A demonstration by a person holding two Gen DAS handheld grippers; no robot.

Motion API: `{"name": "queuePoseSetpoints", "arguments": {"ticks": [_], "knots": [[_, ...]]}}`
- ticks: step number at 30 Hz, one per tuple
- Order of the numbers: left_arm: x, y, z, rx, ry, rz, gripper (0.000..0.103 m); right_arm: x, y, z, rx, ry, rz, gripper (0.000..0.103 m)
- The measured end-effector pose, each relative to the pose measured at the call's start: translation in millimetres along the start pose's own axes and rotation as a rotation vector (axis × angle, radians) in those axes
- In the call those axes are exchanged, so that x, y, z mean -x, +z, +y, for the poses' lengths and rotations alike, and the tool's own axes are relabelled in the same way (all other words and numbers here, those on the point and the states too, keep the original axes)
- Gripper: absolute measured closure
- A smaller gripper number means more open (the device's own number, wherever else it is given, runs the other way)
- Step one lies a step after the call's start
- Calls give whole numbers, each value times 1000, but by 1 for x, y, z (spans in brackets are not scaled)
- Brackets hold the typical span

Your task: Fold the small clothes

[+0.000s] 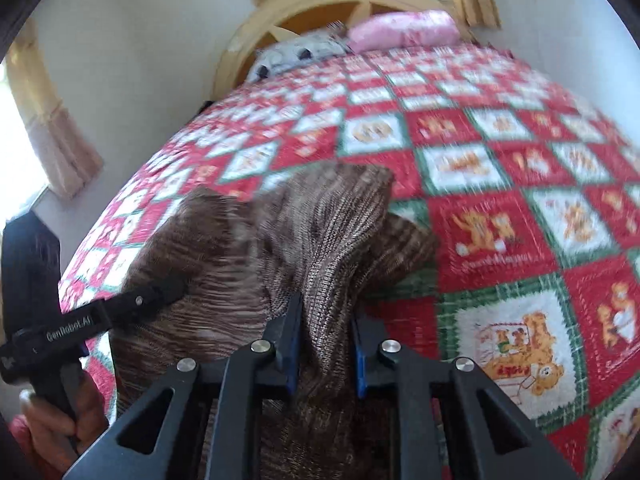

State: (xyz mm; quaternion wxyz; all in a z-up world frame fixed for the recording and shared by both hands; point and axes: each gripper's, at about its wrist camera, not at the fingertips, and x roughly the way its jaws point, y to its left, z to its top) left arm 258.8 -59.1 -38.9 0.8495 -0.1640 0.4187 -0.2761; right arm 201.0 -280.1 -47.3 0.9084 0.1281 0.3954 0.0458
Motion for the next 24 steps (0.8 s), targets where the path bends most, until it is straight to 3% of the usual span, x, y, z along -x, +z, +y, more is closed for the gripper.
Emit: {"name": "queuePoseSetpoints", "arguments": {"ticks": [5, 10, 14, 19, 22, 24], "knots": [[51, 6, -8, -108, 57, -85, 77, 30, 9, 49, 85, 59, -70, 83], [115, 17, 24, -68, 91, -178, 77, 44, 17, 112, 153, 173, -109, 83], [158, 24, 62, -33, 171, -214, 77, 39, 22, 158, 204, 278, -113, 83], [177, 30, 122, 37, 306, -270, 74, -7, 26, 219, 266, 356, -109, 83], [157, 29, 166, 72, 414, -229, 73, -60, 23, 241, 261, 346, -46, 83], [139, 23, 197, 131, 478, -181, 74, -100, 15, 250, 272, 289, 20, 83]]}}
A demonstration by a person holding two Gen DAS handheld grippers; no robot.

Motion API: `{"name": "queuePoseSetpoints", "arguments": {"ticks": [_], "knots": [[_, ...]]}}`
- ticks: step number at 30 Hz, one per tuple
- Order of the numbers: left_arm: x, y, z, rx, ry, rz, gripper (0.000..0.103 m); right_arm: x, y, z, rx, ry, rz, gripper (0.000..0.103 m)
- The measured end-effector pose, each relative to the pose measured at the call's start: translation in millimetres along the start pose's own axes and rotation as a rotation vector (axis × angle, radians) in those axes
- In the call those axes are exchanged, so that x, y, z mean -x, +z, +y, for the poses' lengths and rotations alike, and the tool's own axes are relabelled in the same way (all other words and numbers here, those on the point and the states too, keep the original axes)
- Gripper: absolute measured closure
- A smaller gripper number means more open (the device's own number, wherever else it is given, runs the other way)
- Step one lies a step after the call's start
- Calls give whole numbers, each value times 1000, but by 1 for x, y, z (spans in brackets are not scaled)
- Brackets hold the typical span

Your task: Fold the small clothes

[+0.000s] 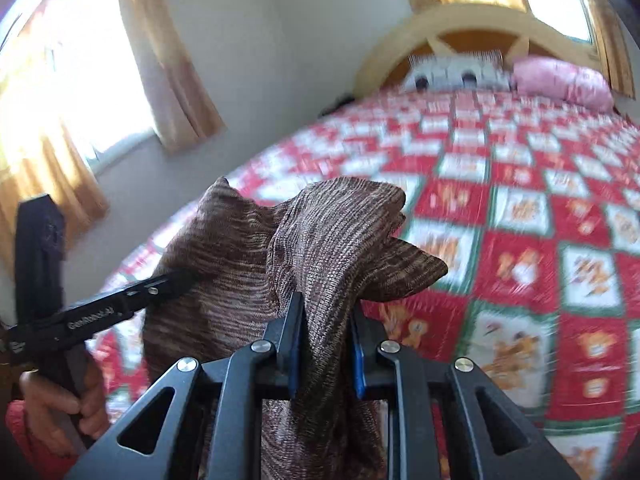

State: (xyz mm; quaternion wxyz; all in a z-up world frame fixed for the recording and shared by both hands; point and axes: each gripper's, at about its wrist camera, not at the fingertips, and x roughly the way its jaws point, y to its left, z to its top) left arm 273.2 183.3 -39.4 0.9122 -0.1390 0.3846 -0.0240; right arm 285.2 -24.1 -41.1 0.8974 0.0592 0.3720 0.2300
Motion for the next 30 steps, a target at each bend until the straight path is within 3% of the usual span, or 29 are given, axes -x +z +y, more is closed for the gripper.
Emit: {"name": "queuePoseSetpoints", "arguments": {"ticks": [1, 3, 4, 6, 7, 9, 12, 15, 20, 24, 30], "knots": [[-8, -4, 8, 21, 25, 17, 74, -15, -4, 0, 7, -32, 29, 83], [-17, -9, 23, 76, -3, 36, 67, -36, -14, -8, 11, -102, 68, 81], [-16, -12, 28, 88, -10, 29, 64, -37, -15, -15, -27, -85, 68, 81], [-14, -14, 21, 58, 43, 17, 49, -36, -13, -30, -84, -62, 61, 79], [-14, -14, 16, 32, 73, 11, 49, -37, -15, -32, -95, -58, 64, 77], [-11, -13, 10, 6, 95, 8, 49, -35, -15, -35, -115, -76, 62, 63], [-1, -12, 6, -28, 132, 5, 48, -15, -16, -35, -131, -127, 19, 63], [21, -16, -2, -73, 178, -24, 43, 20, -19, -13, -78, -218, -85, 63], [40, -30, -27, -170, 206, -56, 35, 51, -30, 35, 52, -124, -95, 63], [38, -41, -37, -211, 239, -41, 35, 51, -40, 48, 40, -49, -34, 63], [29, -64, -40, -220, 252, 9, 35, 36, -68, 47, 42, -83, 46, 63]]}}
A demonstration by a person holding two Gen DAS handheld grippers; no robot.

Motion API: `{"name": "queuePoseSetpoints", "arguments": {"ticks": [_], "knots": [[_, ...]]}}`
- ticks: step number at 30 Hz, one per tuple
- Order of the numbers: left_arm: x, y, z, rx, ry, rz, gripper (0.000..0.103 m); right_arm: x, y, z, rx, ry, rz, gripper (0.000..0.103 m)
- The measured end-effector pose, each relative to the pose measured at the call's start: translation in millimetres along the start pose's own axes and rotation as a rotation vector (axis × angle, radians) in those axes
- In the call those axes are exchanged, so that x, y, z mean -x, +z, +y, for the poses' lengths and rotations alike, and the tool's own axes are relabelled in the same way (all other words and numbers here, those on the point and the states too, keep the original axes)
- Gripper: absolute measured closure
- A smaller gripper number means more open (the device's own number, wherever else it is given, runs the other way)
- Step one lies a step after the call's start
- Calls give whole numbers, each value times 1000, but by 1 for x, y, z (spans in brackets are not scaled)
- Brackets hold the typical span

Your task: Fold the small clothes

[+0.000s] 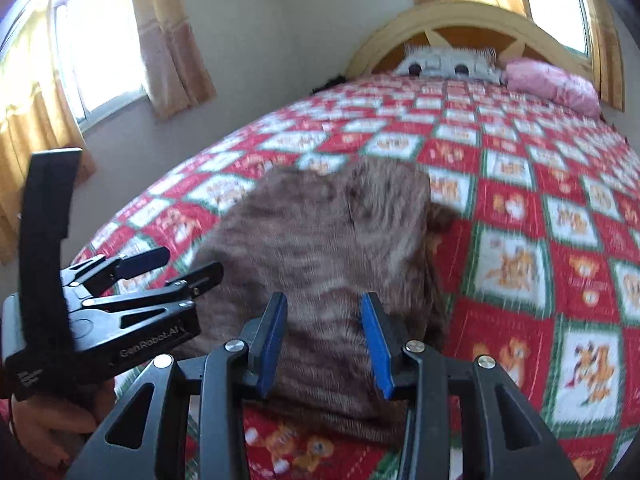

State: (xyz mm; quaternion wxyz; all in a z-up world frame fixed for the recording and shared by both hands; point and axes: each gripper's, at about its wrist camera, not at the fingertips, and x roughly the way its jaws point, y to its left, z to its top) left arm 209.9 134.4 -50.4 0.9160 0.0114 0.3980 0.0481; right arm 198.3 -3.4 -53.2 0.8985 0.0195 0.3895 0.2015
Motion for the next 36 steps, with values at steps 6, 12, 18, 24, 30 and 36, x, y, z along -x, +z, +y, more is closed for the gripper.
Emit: {"name": "queuePoseSetpoints", "arguments": {"ticks": [6, 12, 18, 24, 30, 36], "knots": [[-7, -17, -6, -4, 17, 11, 34, -17, -19, -6, -5, -48, 43, 63], [-3, -19, -7, -7, 23, 22, 32, -17, -20, -1, 25, -89, 50, 62], [17, -32, -3, 10, 28, 14, 17, 17, -33, 4, -45, -83, 4, 41], [49, -43, -5, 5, 26, -24, 3, 57, -50, 4, -103, -114, -56, 39], [95, -47, -1, 30, 11, -141, 0, 110, -56, 6, -150, -180, -200, 39], [143, -43, -2, 24, 28, -279, 0, 173, -51, 17, -159, -249, -399, 27]]}}
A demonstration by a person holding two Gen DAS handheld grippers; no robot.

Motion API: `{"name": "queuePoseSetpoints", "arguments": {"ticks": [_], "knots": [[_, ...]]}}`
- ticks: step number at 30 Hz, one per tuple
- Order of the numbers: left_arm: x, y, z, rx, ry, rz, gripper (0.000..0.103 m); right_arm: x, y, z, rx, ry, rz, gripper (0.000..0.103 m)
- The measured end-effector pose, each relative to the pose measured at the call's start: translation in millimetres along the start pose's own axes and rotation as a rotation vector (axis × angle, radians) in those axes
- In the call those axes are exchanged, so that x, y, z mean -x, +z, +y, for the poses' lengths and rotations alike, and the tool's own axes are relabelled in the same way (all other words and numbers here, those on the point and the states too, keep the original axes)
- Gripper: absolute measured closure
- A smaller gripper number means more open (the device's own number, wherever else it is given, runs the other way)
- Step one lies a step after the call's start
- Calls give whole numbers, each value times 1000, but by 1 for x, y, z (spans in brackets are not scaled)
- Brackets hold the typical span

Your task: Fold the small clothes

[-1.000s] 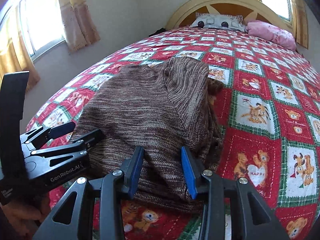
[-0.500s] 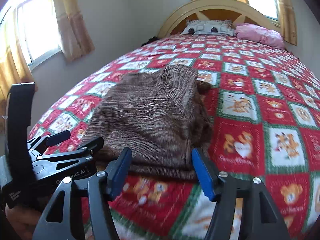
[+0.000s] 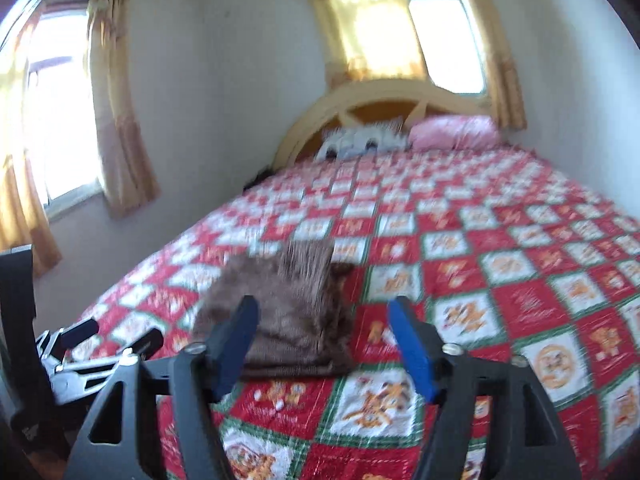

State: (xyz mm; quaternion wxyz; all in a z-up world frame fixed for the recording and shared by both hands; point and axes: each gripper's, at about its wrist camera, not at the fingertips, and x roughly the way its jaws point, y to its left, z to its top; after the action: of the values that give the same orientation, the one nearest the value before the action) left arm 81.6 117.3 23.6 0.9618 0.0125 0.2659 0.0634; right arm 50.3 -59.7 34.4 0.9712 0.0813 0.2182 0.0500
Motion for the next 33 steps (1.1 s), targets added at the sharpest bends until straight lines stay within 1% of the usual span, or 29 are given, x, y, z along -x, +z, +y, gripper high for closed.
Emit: {"name": "queuePoseSetpoints", "arguments": {"ticks": [3, 4, 10, 13, 16, 21, 33], "knots": [[15, 8, 1, 0, 11, -33, 0, 30, 13, 2, -2, -13, -109, 25], [20, 10, 0, 1, 13, -37, 0, 36, 17, 4, 4, -17, -129, 25], [43, 17, 3, 20, 6, -83, 0, 67, 26, 6, -19, -24, -202, 24], [50, 17, 2, 23, 24, -106, 0, 77, 26, 6, -22, -34, -224, 24], [53, 18, 2, 22, 44, -101, 0, 80, 26, 5, -32, -38, -227, 24], [55, 17, 4, 48, 45, -97, 0, 81, 27, 2, -44, -38, -225, 24], [51, 16, 7, 42, 63, -81, 0, 80, 22, 3, -44, -35, -220, 24]]}}
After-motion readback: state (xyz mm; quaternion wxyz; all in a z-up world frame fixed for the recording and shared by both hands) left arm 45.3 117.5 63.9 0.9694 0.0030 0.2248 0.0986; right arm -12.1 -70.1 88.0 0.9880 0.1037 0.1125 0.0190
